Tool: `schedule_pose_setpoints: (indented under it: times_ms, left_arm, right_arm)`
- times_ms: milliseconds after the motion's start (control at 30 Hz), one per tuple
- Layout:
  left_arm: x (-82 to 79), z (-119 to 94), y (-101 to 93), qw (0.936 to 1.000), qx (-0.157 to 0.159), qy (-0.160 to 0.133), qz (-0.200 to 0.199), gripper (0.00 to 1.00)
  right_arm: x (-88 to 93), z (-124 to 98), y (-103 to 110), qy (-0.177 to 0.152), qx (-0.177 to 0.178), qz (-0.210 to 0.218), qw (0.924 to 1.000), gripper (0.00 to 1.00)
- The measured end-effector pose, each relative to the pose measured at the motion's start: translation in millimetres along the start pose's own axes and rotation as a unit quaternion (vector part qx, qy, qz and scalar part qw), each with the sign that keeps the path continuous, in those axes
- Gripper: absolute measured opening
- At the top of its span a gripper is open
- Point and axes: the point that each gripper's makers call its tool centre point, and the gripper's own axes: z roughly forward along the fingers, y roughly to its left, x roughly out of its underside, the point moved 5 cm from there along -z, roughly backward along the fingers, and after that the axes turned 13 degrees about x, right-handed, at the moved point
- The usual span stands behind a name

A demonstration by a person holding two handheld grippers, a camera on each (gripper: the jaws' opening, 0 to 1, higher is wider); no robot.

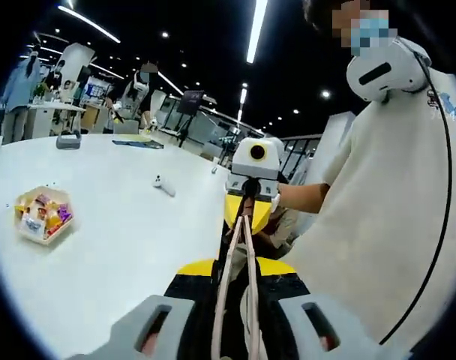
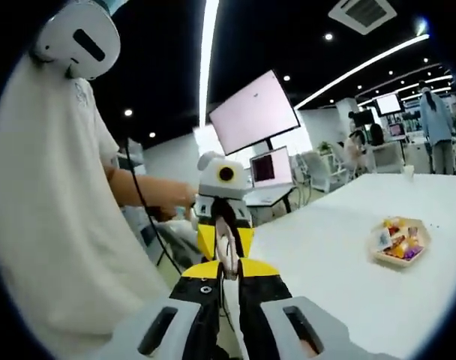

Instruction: Place the target food into the container with the food tongs after gripping and lifting it, then release it inside without dropping or visibly crushing the food.

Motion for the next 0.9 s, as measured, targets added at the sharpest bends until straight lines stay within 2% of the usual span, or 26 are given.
schedule_pose_setpoints:
  times_ms: [133,267,400,500,533,567,600,633,800,900]
  left_arm:
    - [0.2,4,4.0,1.0000,0.001,-0.003,-0.006,0.17]
    - [0.1,5,8.3,0.9999,-0.005,0.002,-0.008,0.20]
    - [5.4,-4,16.2,0.9996,-0.026,0.007,-0.007,0.21]
    - [9.8,-6,19.8,0.9996,-0.022,0.005,-0.017,0.20]
    - [12.7,-5,21.2,0.9994,-0.022,0.013,-0.022,0.20]
    - [17.2,-7,24.7,0.9987,-0.031,0.037,-0.017,0.20]
    - [18.7,-7,24.5,0.9985,-0.027,0.046,-0.011,0.18]
    - [21.9,-7,26.2,0.9973,-0.029,0.068,0.000,0.18]
    - [25.5,-1,31.8,0.9933,-0.033,0.108,0.025,0.15]
    - [29.9,1,40.2,0.9868,-0.042,0.146,0.054,0.16]
  right_arm:
    - [1.2,-4,-2,0.004,0.001,-0.002,1.0000,0.05]
    - [-6.5,-8,-5,-0.005,0.002,-0.025,0.9997,0.04]
    - [-10.8,-13,-13,-0.001,0.004,-0.029,0.9996,0.04]
    - [-7.4,-14,-15,0.001,0.010,-0.031,0.9995,0.04]
    - [-5.0,-12,-16,0.003,0.013,-0.028,0.9995,0.04]
    - [0.6,-10,-16,0.009,0.019,-0.033,0.9992,0.04]
    - [4.0,-9,-17,0.017,0.022,-0.044,0.9986,0.04]
    - [10.6,-8,-18,0.031,0.022,-0.056,0.9977,0.05]
    - [22.3,-10,-29,0.057,0.033,-0.050,0.9966,0.07]
    - [31.8,-10,-32,0.077,0.044,-0.065,0.9939,0.11]
